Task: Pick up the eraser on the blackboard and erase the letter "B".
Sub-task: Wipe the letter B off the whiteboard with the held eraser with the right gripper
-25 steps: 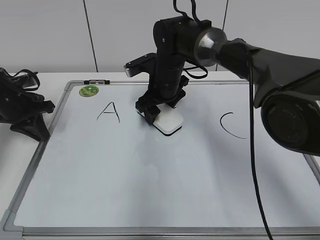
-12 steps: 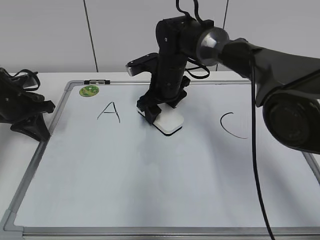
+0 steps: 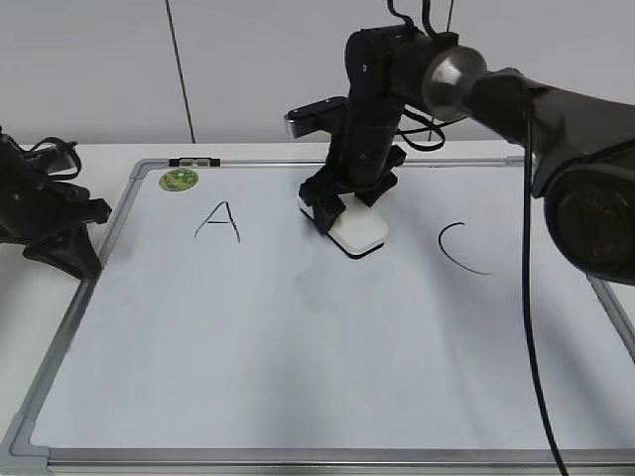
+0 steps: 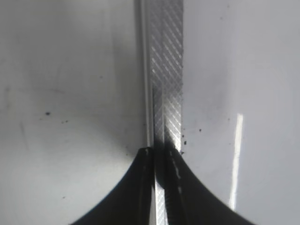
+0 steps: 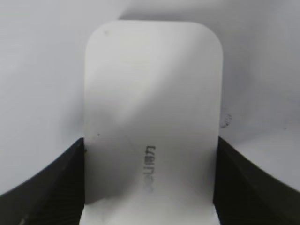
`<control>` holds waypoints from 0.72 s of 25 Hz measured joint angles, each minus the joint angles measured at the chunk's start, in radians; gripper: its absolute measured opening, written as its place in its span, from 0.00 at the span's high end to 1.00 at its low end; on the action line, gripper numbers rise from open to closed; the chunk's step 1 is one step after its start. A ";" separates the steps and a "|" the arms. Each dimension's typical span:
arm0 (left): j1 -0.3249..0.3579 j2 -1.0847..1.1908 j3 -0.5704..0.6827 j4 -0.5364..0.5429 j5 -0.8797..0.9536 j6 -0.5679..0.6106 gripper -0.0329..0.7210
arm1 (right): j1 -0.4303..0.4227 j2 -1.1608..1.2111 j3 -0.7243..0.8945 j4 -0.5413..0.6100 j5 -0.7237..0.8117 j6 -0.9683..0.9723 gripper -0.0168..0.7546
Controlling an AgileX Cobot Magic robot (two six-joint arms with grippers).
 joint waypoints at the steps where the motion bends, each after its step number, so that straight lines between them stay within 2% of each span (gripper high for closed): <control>1: 0.000 0.000 0.000 0.002 -0.001 0.000 0.91 | -0.008 0.000 0.000 0.000 0.000 0.000 0.28; 10: 0.000 0.000 0.000 0.008 -0.002 0.000 0.91 | -0.075 0.000 -0.002 -0.006 0.000 0.007 0.28; 18: 0.000 0.000 0.000 0.012 -0.002 0.000 0.91 | -0.091 0.000 -0.004 -0.059 -0.002 0.015 0.28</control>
